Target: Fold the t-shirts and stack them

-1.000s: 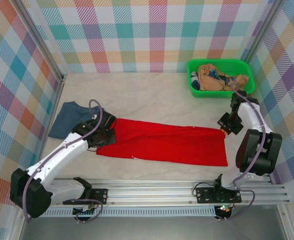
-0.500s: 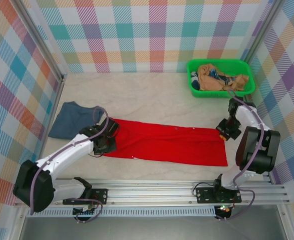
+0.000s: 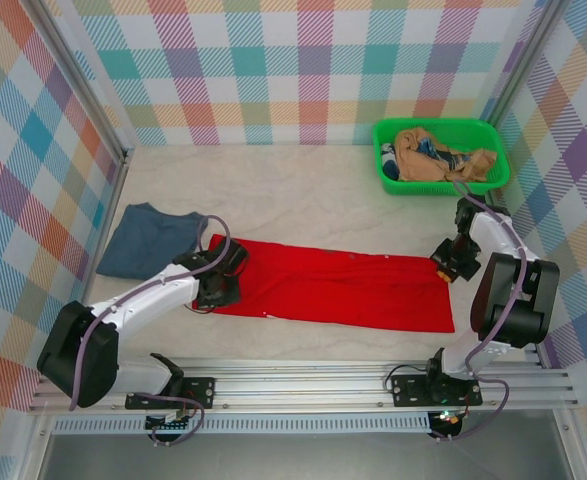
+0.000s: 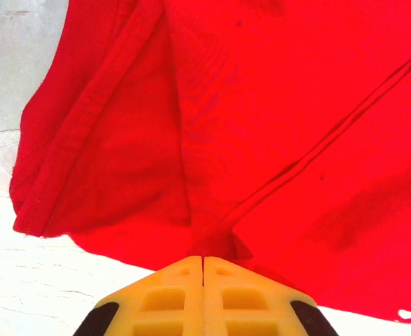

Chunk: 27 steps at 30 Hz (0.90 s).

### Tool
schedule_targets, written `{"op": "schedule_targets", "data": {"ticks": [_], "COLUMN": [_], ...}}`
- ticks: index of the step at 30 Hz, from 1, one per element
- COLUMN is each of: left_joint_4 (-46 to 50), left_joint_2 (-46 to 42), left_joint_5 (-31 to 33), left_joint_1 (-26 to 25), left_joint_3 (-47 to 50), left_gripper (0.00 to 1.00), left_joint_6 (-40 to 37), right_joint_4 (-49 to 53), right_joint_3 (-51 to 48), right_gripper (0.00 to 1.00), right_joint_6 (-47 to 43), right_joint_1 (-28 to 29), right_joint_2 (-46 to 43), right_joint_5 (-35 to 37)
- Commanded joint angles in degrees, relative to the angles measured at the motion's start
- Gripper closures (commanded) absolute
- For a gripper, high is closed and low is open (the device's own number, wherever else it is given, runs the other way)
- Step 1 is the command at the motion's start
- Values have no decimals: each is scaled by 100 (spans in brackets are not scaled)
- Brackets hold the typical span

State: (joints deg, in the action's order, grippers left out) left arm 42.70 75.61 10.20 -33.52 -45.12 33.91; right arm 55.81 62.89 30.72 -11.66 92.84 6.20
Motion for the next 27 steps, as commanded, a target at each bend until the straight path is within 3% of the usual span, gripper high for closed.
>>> {"op": "schedule_targets", "data": {"ticks": [1,9,17,18,19,22,25,27], "left_joint_4": [88,655,494,502,535,711,922,949], "left_joint_2": [55,174,211,234,248,166,-15,3], "left_joint_5": [244,858,699,704,706,655,658,589], "left_joint_1": [-158,-190,-208,-208,-208,-208,-203,-107], "left_joint_3": [74,-6,50,35,-20,-352,-861,-1161], "left_gripper": [100,100,100,100,95,66,51,49], "left_joint_6": [148,403,399,425,463,512,533,579], "right_joint_4": [138,203,170,141,134,232,271,306], "right_joint_3": [43,235,-89,-198,-273,-328,-292,-198], "right_gripper": [100,100,100,96,84,64,57,57], "right_joint_6": [-84,-119,14,80,152,376,489,486], "right_joint_1": [-39,-41,-44,-47,-48,-52,-45,-42], "right_joint_2": [-208,-213,-307,-285,-239,-244,-635,-859], "right_joint_5": [150,245,225,216,201,268,499,533]}}
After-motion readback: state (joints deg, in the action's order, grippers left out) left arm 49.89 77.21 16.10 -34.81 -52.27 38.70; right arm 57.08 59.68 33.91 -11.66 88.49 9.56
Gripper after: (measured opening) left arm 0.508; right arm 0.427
